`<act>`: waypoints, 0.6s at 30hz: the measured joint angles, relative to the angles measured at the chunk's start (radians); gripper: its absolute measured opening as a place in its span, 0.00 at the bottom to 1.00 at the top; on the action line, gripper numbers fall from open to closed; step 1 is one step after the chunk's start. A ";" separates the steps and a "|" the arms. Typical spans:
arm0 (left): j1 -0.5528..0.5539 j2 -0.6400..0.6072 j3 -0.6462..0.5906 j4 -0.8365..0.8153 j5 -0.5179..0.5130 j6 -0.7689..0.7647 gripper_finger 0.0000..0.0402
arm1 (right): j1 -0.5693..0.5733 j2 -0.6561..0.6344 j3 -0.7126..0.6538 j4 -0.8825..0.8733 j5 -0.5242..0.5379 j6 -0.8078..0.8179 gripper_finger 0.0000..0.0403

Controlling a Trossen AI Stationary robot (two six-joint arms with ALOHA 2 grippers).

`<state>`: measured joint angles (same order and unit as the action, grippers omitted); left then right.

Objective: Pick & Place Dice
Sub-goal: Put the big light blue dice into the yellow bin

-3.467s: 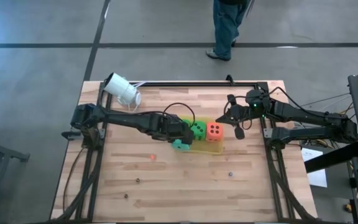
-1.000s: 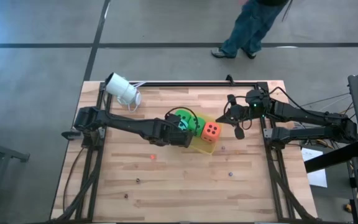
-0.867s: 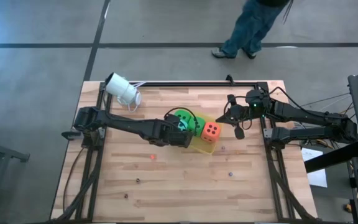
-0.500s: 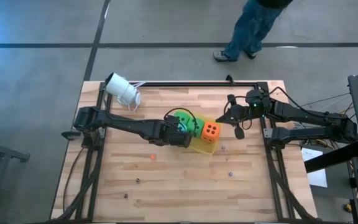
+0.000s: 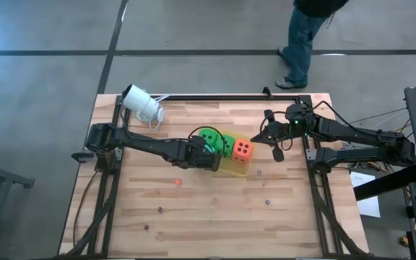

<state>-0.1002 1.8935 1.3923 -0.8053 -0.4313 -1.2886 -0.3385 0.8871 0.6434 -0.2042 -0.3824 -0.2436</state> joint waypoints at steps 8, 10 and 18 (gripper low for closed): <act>0.002 -0.004 -0.006 0.015 0.013 0.005 0.99 | 0.000 0.000 0.000 0.000 0.000 0.000 0.02; 0.002 -0.005 -0.006 0.017 0.014 0.006 0.99 | 0.000 0.000 0.000 0.000 0.000 0.000 0.02; 0.002 -0.020 -0.005 0.029 0.013 0.016 1.00 | 0.000 0.000 0.000 0.000 0.000 0.000 0.02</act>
<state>-0.0982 1.8739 1.3869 -0.7765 -0.4183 -1.2727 -0.3382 0.8871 0.6434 -0.2039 -0.3824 -0.2436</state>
